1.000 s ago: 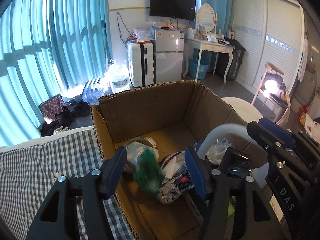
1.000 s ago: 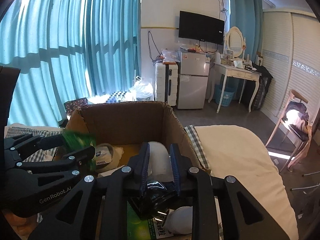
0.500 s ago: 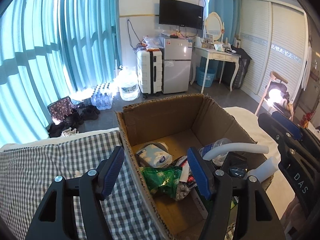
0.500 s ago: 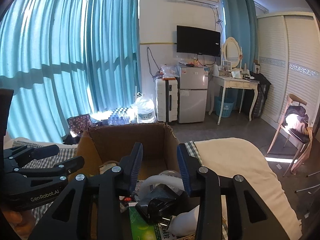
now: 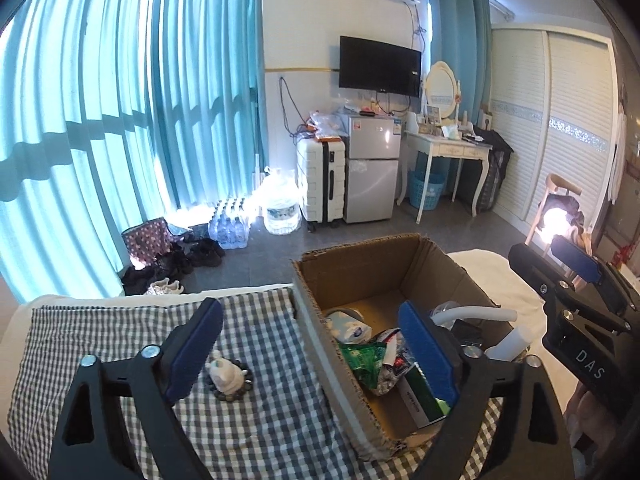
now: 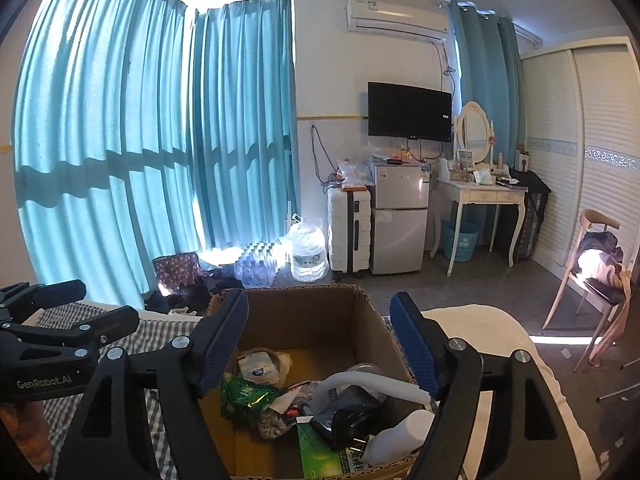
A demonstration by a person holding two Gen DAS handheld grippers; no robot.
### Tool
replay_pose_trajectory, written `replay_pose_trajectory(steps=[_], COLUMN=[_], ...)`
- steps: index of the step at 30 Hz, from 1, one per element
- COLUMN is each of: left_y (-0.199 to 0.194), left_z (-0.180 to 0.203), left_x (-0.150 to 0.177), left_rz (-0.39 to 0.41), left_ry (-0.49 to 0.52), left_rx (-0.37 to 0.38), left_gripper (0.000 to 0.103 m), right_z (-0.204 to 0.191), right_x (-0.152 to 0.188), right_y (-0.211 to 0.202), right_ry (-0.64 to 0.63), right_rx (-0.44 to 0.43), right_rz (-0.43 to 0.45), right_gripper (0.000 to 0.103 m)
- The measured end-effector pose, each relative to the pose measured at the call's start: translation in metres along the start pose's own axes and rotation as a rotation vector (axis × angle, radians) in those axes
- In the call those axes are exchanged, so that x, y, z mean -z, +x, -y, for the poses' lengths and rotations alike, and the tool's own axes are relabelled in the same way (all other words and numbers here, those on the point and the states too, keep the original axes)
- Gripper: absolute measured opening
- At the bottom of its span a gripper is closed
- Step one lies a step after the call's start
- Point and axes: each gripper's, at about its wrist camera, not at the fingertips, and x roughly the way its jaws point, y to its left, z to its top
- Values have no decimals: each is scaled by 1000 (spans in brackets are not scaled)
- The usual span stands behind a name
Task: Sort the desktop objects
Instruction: 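Withdraw both tools from the box toward the white figurine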
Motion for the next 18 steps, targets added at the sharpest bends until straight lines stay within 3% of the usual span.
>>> replay_pose_trajectory(steps=[4,8,14,18], left_y=[-15,-24,-32,-37], left_z=[-21,-43,-77,-96], left_x=[2,4,10,14], left_rz=[24,25,27,20], left_ry=[-9,-34,-74,-98], left_rx=[-30,-73,-123,-150], left_gripper=[103,103,103,103], right_z=[-13,-26,-39,-50], right_x=[-2,-1,-3,-6], right_y=[-2,-2,-2,3], right_ry=[-15,-47,-7,13], right_rx=[-23,-23,-95,-112], right_rz=[-12,-24,-18,-34], right_gripper=[83,89,103,103])
